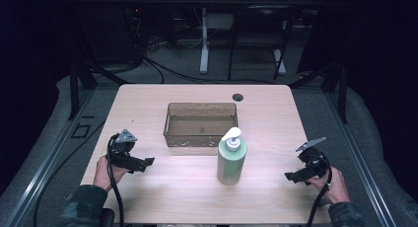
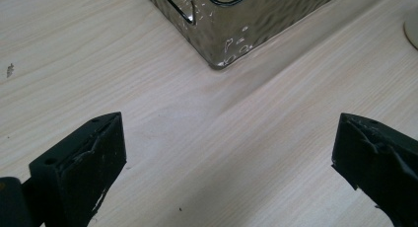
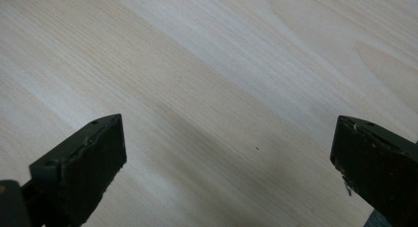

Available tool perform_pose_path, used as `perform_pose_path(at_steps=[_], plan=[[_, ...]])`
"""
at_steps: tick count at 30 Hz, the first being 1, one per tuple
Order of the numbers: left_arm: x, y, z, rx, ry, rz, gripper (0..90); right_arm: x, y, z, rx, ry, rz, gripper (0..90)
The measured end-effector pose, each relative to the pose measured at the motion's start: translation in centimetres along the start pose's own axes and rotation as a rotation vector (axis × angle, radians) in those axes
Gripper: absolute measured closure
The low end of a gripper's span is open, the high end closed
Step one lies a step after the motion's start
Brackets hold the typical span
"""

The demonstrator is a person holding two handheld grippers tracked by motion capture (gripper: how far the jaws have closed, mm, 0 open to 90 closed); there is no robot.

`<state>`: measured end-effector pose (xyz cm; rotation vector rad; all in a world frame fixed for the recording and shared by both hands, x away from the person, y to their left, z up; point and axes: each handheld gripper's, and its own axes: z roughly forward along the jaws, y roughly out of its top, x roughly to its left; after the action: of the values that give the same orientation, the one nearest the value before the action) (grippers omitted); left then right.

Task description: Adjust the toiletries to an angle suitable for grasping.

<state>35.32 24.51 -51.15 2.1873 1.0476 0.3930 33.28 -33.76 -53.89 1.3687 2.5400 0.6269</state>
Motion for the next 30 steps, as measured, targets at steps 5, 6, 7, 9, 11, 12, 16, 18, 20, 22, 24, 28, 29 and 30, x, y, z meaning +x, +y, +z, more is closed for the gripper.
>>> perform_pose_path(at_steps=[5, 6, 7, 9, 11, 12, 16, 18, 20, 22, 24, 28, 29, 30], plan=[[0.0, 0.0, 0.1, 0.006, -0.004, -0.003, 0.2, 0.4, 0.1, -0.2, -0.018, 0.009, -0.011, 0.4], [0.0, 0.0, 0.1, 0.008, 0.001, -0.002, 0.2, 0.5, 0.1, -0.2, -0.023, 0.009, -0.02, 0.4], [0.0, 0.0, 0.1, 0.006, 0.001, -0.004, 0.2, 0.6, 0.2, -0.2, -0.027, 0.016, -0.018, 0.6], [0.0, 0.0, 0.1, 0.011, 0.0, 0.007, 0.2, 0.9, 0.2, -0.3, -0.029, 0.021, -0.021, 0.7], [0.0, 0.0, 0.1, 0.013, 0.0, 0.009, 0.1, 1.1, 0.3, -0.3, -0.035, 0.028, -0.025, 0.8], [-0.1, 0.0, 0.0, 0.013, 0.001, 0.009, 0.1, 1.5, 0.3, -0.5, -0.046, 0.028, -0.034, 0.8], [-0.1, 0.0, 0.0, 0.009, 0.0, 0.007, 0.1, 2.4, 0.6, -0.8, -0.066, 0.036, -0.053, 0.0], [-0.1, 0.0, 0.1, 0.014, -0.006, 0.009, 0.1, 2.9, 0.8, -1.0, -0.075, 0.044, -0.058, 0.0], [0.0, 0.0, 0.1, 0.02, -0.006, 0.014, 0.0, 3.4, 1.0, -1.3, -0.091, 0.054, -0.069, 0.0], [-0.1, 0.0, 0.1, 0.022, -0.008, 0.01, 0.0, 3.7, 1.1, -1.4, -0.096, 0.062, -0.074, 0.0], [0.0, 0.0, 0.1, 0.021, -0.005, 0.012, 0.0, 4.3, 1.3, -1.5, -0.109, 0.072, -0.086, 0.0], [0.0, 0.0, 0.2, 0.024, -0.005, 0.008, 0.0, 5.7, 2.0, -1.9, -0.154, 0.108, -0.112, 0.0], [0.0, 0.0, 0.2, 0.024, -0.005, 0.008, 0.0, 6.0, 2.1, -2.0, -0.159, 0.12, -0.116, 0.0], [0.0, 0.0, 0.2, 0.022, -0.007, 0.007, 0.0, 6.0, 2.1, -2.0, -0.159, 0.12, -0.116, 0.0]])
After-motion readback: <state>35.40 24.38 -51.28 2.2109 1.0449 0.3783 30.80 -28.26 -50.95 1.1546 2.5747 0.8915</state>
